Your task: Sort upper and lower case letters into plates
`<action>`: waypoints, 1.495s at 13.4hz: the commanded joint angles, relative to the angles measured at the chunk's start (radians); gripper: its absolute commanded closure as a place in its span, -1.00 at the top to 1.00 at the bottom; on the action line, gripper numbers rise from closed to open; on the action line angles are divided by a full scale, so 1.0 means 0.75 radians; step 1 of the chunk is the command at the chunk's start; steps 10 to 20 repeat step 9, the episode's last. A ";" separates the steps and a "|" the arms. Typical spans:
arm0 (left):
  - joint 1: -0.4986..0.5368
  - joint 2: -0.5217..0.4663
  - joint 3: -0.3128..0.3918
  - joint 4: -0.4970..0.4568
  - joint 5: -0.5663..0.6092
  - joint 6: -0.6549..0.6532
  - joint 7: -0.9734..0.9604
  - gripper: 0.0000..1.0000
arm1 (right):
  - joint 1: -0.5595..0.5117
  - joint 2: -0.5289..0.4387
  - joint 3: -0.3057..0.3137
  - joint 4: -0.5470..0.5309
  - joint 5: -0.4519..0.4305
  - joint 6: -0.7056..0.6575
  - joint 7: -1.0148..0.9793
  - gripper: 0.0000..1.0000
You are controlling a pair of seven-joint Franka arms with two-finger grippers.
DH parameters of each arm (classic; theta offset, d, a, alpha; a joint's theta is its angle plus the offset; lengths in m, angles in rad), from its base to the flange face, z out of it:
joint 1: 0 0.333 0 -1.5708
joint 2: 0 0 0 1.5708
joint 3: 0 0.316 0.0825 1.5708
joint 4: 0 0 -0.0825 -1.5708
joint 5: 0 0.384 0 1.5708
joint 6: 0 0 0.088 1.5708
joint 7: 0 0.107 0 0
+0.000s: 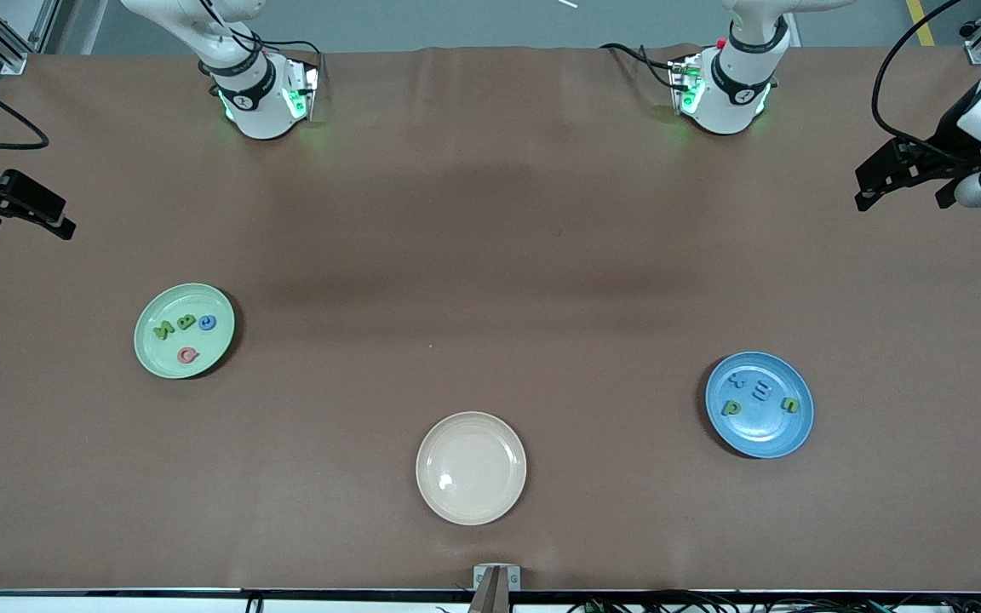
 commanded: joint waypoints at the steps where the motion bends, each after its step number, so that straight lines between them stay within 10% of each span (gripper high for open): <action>1: 0.001 0.019 0.003 0.038 -0.030 -0.016 0.025 1.00 | -0.015 0.002 0.008 0.023 0.015 -0.015 0.004 1.00; 20: -0.001 0.021 0.003 0.040 -0.030 -0.016 0.027 1.00 | -0.015 0.002 0.008 0.042 0.007 -0.017 0.004 1.00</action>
